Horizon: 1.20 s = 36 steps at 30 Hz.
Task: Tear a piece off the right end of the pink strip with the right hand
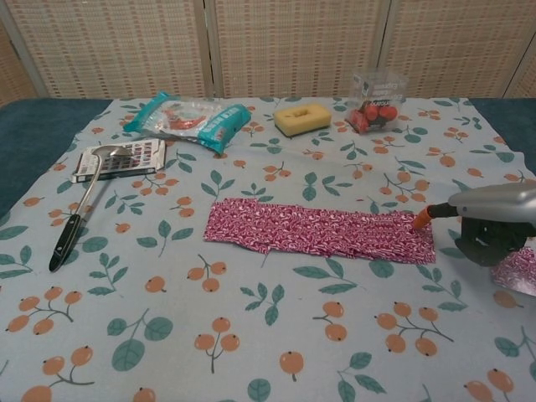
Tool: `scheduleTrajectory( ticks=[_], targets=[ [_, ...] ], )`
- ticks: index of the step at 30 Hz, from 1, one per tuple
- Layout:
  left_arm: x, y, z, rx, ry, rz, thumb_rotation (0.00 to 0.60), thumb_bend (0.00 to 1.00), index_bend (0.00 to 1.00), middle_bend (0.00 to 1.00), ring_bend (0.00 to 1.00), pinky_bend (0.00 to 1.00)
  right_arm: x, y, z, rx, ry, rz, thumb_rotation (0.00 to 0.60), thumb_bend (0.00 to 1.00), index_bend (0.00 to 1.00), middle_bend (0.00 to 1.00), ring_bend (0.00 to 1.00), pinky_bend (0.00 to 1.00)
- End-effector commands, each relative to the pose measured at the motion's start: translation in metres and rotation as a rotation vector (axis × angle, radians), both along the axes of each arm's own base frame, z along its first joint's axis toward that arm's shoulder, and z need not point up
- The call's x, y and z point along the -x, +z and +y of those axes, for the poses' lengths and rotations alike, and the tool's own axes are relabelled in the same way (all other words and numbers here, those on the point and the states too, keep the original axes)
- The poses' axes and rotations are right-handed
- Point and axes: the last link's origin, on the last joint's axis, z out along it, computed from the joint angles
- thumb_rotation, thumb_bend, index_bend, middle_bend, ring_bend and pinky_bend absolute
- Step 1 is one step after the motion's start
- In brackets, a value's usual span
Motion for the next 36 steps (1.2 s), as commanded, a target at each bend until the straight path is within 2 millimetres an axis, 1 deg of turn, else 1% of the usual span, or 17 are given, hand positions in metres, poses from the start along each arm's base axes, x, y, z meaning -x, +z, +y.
scheduleTrajectory(
  ticks=[1, 8, 14, 18, 23, 30, 34, 36],
  targets=[
    [0.0, 0.0, 0.0, 0.001, -0.001, 0.001, 0.6, 0.31, 0.0, 0.0, 0.04, 0.25, 0.001, -0.005, -0.001, -0.014, -0.002, 0.015, 0.6, 0.69, 0.14, 0.83, 0.79, 0.66],
    [-0.001, 0.0, -0.001, 0.002, -0.002, 0.003, 0.6, 0.31, 0.0, 0.0, 0.04, 0.25, 0.005, -0.004, -0.007, 0.011, -0.021, 0.033, 0.6, 0.69, 0.14, 0.83, 0.79, 0.66],
    [-0.001, 0.0, -0.001, 0.001, 0.0, 0.003, 0.6, 0.31, 0.0, 0.0, 0.04, 0.25, 0.018, 0.006, -0.014, 0.069, -0.065, 0.053, 0.6, 0.69, 0.14, 0.83, 0.79, 0.66],
    [-0.001, 0.0, -0.001, 0.001, -0.001, 0.005, 0.6, 0.31, 0.0, 0.0, 0.04, 0.25, 0.032, 0.015, -0.019, 0.103, -0.109, 0.069, 0.6, 0.69, 0.14, 0.83, 0.79, 0.66],
    [-0.001, 0.0, 0.0, -0.001, 0.002, 0.006, 0.6, 0.31, 0.0, 0.0, 0.04, 0.25, 0.043, 0.028, -0.022, 0.138, -0.146, 0.076, 0.6, 0.69, 0.14, 0.83, 0.79, 0.66],
    [-0.001, 0.0, -0.001, -0.001, 0.001, 0.004, 0.6, 0.31, 0.0, 0.0, 0.04, 0.25, 0.058, 0.047, -0.023, 0.209, -0.171, 0.112, 0.6, 0.69, 0.14, 0.83, 0.79, 0.66],
    [-0.001, 0.0, 0.0, 0.0, 0.002, 0.006, 0.6, 0.31, 0.0, 0.0, 0.04, 0.25, 0.062, 0.058, -0.021, 0.272, -0.175, 0.109, 0.6, 0.69, 0.14, 0.83, 0.79, 0.66],
    [-0.001, -0.001, -0.001, 0.001, 0.003, 0.007, 0.6, 0.31, 0.0, 0.0, 0.04, 0.25, 0.058, 0.064, -0.014, 0.306, -0.148, 0.078, 0.6, 0.69, 0.13, 0.83, 0.78, 0.65]
  ],
)
